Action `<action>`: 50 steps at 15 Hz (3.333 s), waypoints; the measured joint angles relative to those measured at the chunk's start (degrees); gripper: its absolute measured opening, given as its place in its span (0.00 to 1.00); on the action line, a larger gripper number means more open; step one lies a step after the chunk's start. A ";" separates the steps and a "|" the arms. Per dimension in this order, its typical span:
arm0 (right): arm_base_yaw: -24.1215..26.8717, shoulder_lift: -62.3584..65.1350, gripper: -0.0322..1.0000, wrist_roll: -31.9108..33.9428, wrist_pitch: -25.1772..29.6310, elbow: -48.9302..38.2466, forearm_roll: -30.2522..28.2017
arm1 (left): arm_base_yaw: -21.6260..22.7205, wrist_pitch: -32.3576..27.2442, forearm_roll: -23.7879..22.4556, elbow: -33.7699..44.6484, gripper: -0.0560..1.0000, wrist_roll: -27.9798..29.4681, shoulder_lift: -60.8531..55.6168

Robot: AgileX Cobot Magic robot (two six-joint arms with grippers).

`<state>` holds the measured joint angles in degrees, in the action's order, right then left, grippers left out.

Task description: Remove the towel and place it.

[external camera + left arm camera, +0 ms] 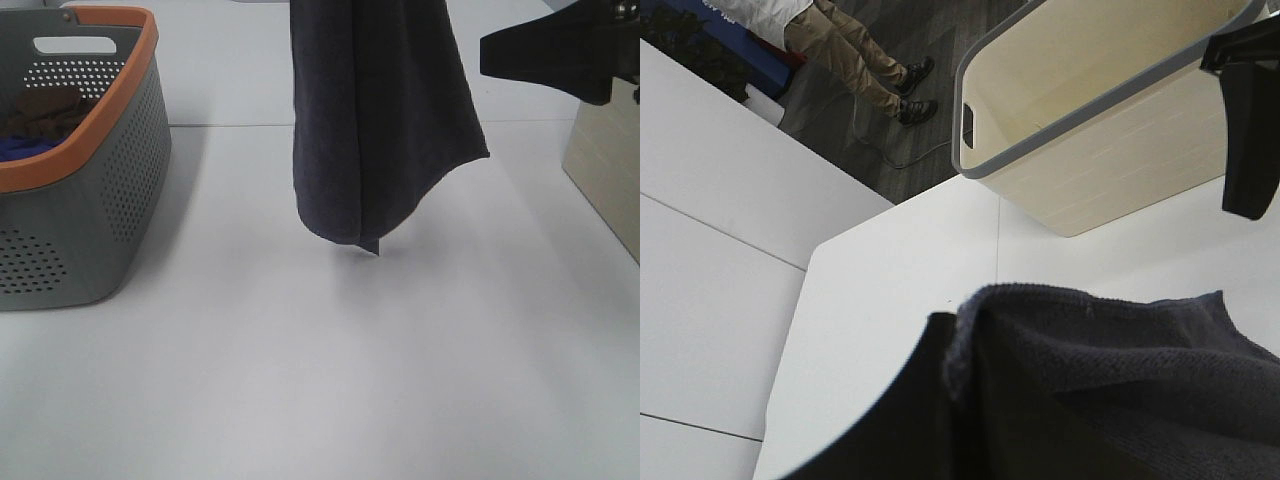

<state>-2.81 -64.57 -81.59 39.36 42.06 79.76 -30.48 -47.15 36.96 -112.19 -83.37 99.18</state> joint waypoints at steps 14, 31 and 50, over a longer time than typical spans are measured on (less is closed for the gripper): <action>0.00 -14.78 0.53 -17.99 4.76 0.00 10.89 | -0.11 0.29 2.46 0.00 0.06 0.40 2.69; 0.00 -33.23 0.03 -27.33 3.09 0.06 17.42 | -0.11 0.29 0.80 0.00 0.06 1.55 2.81; 0.00 -31.74 0.03 60.28 22.75 53.97 -64.80 | -0.06 4.93 -38.85 0.00 0.06 71.91 9.74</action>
<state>-2.81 -96.31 -21.31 62.11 96.03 14.95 -30.54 -42.23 -1.89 -112.19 -11.46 108.92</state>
